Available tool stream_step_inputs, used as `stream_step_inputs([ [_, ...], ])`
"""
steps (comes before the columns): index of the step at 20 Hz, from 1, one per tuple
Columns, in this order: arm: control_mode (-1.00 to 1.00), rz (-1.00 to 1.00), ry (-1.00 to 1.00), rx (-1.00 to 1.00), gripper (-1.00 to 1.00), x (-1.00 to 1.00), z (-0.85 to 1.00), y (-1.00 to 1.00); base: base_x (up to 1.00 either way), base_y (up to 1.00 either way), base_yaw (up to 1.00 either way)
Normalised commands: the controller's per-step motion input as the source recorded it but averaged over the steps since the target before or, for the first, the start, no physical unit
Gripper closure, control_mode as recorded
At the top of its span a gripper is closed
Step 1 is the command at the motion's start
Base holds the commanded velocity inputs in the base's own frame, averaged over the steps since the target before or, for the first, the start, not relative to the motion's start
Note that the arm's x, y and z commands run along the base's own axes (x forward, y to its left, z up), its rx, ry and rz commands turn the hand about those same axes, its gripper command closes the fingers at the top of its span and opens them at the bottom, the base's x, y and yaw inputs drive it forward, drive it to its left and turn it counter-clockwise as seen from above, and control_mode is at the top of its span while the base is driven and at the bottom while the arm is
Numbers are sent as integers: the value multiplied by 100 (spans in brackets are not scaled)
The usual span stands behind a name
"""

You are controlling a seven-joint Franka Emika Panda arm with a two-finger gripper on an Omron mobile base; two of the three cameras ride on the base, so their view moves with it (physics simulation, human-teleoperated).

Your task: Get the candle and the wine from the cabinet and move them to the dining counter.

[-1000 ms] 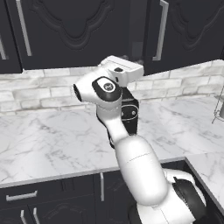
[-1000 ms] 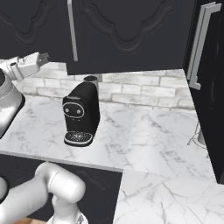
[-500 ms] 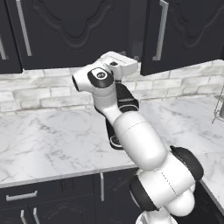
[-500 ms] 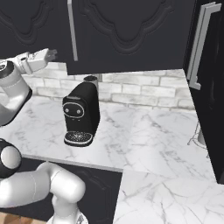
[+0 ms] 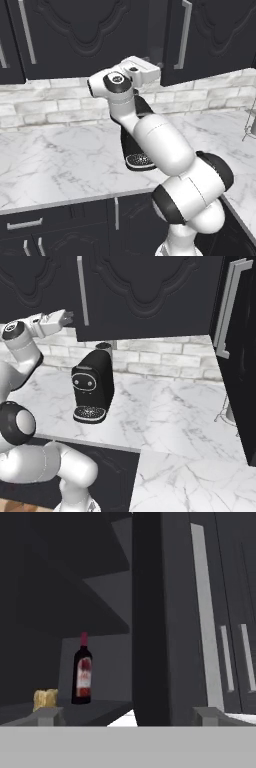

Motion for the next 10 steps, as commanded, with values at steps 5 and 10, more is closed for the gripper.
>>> stream_step_inputs([
  [5,-100,-3,0,3,-100,7,0,-31,0,0,0],
  [10,-100,0,0,2,-100,0,0,-45,0,0,0],
])
